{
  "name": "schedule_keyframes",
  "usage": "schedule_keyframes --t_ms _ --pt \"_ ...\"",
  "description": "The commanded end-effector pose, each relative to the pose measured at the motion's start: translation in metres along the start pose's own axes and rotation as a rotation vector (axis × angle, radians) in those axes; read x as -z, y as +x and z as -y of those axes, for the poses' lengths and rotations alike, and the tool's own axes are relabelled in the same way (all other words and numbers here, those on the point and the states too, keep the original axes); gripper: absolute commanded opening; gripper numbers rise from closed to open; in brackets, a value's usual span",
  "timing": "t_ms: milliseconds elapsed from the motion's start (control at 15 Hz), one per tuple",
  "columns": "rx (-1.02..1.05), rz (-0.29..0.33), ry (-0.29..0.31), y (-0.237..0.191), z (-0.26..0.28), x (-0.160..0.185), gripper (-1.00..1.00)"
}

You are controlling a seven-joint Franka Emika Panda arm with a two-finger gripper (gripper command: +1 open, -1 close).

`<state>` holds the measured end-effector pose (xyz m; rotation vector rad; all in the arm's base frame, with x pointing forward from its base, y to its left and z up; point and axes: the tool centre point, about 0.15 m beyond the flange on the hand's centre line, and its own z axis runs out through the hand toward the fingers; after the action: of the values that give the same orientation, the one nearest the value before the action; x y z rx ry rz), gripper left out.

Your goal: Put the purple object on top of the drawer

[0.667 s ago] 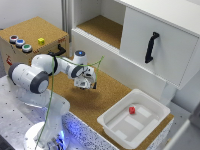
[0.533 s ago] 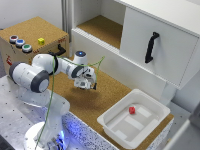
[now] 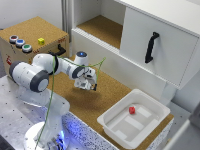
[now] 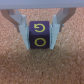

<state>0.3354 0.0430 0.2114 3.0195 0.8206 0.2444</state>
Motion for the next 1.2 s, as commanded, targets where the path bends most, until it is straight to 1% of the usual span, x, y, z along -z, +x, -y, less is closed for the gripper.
schedule_keyframes --t_ms 0,267,333,400,533,667,800,933,1133 --pt "0.145 0.066 -0.053 0.046 0.011 0.032 -1.00" --pt "0.351 0.054 -0.061 0.092 0.041 0.079 -1.00" --pt "0.402 0.051 -0.053 0.104 0.049 0.088 -1.00" --pt "0.446 0.053 -0.033 0.115 0.055 0.096 -1.00" --pt "0.573 0.066 -0.016 0.140 0.076 0.110 -1.00" --pt "0.706 0.045 -0.007 0.171 0.096 0.132 -1.00" --pt "0.831 0.009 -0.018 0.198 0.121 0.154 -1.00" --pt "0.968 -0.038 -0.016 0.225 0.145 0.182 -1.00" --pt "1.079 -0.097 -0.026 0.256 0.173 0.210 -1.00"
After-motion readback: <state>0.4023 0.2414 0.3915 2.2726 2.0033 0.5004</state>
